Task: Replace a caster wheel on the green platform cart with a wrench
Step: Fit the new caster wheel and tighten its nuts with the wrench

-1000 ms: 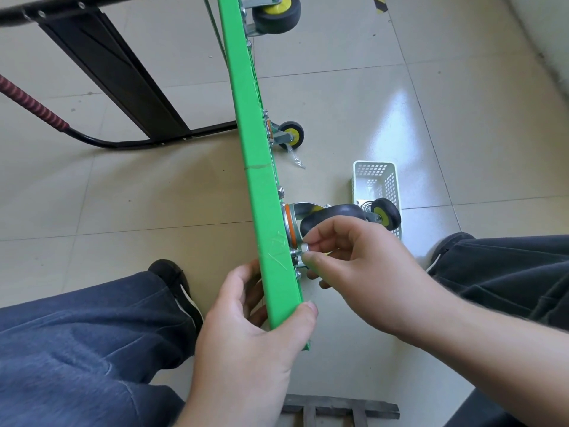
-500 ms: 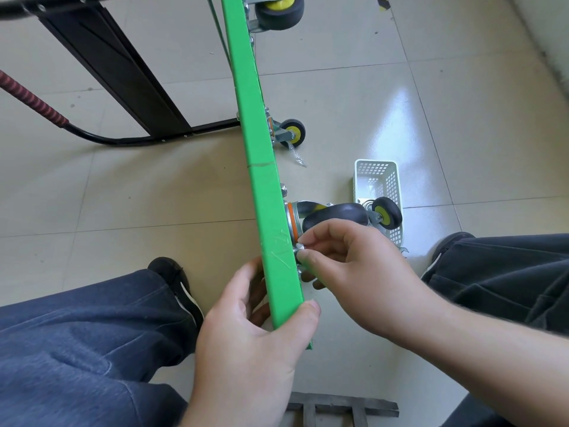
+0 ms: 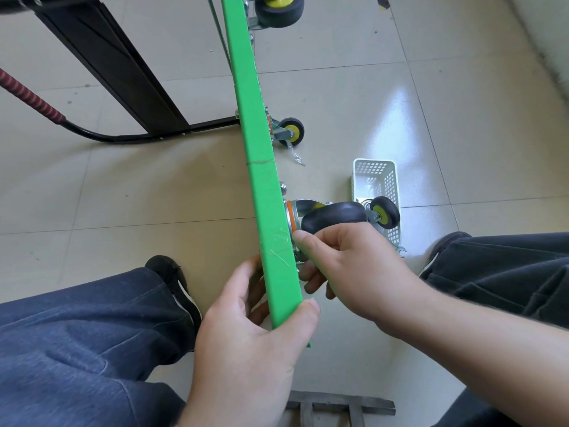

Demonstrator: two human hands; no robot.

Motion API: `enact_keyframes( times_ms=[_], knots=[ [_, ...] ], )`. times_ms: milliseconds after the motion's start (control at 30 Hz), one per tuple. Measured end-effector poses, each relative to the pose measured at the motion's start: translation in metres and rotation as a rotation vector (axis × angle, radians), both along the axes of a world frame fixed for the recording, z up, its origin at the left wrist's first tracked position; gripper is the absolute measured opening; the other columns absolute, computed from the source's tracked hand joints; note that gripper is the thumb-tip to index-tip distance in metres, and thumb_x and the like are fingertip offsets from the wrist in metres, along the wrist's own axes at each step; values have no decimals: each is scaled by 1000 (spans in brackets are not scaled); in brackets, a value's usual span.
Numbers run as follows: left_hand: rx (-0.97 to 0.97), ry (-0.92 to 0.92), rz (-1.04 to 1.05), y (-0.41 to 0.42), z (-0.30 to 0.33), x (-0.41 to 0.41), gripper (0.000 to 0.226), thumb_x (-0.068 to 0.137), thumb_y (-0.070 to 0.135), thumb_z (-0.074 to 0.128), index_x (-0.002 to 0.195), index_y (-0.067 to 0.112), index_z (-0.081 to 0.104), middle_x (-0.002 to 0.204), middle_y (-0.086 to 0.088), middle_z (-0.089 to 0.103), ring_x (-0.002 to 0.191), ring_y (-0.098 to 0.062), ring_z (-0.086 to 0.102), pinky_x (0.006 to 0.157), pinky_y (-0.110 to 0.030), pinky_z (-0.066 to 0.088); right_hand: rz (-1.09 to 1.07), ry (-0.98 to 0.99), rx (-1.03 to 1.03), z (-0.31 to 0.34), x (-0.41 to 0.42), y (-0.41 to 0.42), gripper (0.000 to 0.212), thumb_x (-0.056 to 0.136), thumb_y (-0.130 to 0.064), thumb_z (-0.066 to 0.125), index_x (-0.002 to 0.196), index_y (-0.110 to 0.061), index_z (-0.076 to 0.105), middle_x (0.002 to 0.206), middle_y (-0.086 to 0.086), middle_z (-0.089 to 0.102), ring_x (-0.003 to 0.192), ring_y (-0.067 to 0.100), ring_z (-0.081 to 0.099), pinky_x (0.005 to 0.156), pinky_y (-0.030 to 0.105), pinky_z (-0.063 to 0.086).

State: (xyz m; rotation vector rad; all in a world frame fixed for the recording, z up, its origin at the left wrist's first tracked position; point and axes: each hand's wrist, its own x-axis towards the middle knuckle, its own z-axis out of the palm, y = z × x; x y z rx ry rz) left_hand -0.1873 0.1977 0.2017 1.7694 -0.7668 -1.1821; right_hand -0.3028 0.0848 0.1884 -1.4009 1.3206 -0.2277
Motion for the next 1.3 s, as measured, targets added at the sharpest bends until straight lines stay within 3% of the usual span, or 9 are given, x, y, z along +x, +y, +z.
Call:
enact_keyframes(
  times_ms=[167, 300, 400, 500, 633, 800, 1000, 1133, 1300],
  knots=[
    [-2, -5, 0, -1, 0, -1, 45, 65, 22, 78, 108, 35, 73, 98, 19, 79, 90, -1, 75, 72, -14, 57, -48, -34, 46, -1, 3, 0, 56, 103, -46, 55, 65, -6, 65, 58, 8, 70, 41, 10, 57, 45, 15, 40],
    [20, 18, -9, -3, 1, -1, 44, 76, 2, 86, 108, 30, 72, 95, 18, 80, 90, 0, 76, 70, -13, 57, -82, -83, 107, 1, 3, -1, 61, 107, -44, 44, 74, 2, 68, 58, 12, 68, 48, 20, 62, 45, 23, 43],
    [22, -10, -2, -1, -1, 0, 49, 66, 25, 85, 112, 35, 71, 100, 18, 79, 93, -3, 76, 79, -28, 61, -30, 6, -140, 0, -3, 2, 42, 103, -36, 49, 74, -8, 61, 55, 5, 59, 49, 17, 50, 51, 34, 43],
    [22, -13, 17, -1, -2, 0, 49, 63, 31, 80, 109, 42, 71, 101, 18, 78, 94, -4, 75, 84, -35, 58, -7, -81, -285, 2, -7, 5, 12, 92, -19, 58, 82, -24, 55, 56, -8, 49, 53, 9, 42, 51, 24, 34],
    [29, -12, 24, -1, -2, -1, 47, 63, 30, 79, 107, 45, 71, 101, 20, 78, 94, -2, 75, 83, -34, 59, 85, -67, -296, -4, -12, 8, 19, 88, -12, 62, 94, -30, 59, 57, -9, 46, 55, 8, 43, 54, 21, 35],
    [36, -13, 16, -1, -2, -1, 48, 64, 28, 78, 108, 45, 71, 102, 22, 78, 93, -1, 75, 80, -30, 61, 133, -9, -300, -8, -12, 8, 3, 95, -28, 64, 93, -28, 63, 52, -12, 48, 53, 9, 45, 53, 19, 33],
    [35, -1, 27, -1, -1, -1, 49, 64, 28, 79, 111, 42, 71, 103, 20, 78, 95, -3, 75, 87, -39, 60, 150, 40, -192, -2, -6, 2, 51, 104, -43, 50, 66, -11, 46, 55, -2, 33, 52, 11, 28, 50, 29, 26],
    [31, -10, -1, -1, 0, 0, 48, 66, 27, 78, 108, 49, 70, 102, 22, 78, 94, -2, 75, 85, -35, 59, 89, 43, -92, -2, -2, 0, 58, 105, -50, 44, 61, -13, 57, 54, 2, 42, 49, 16, 37, 49, 29, 30],
    [26, -13, -11, -1, -1, 0, 48, 66, 31, 79, 110, 45, 70, 99, 16, 78, 93, -8, 75, 87, -41, 61, 6, -98, -218, -3, -8, 1, 11, 93, -16, 59, 83, -19, 58, 53, -8, 42, 50, 8, 34, 48, 23, 31]
  ],
)
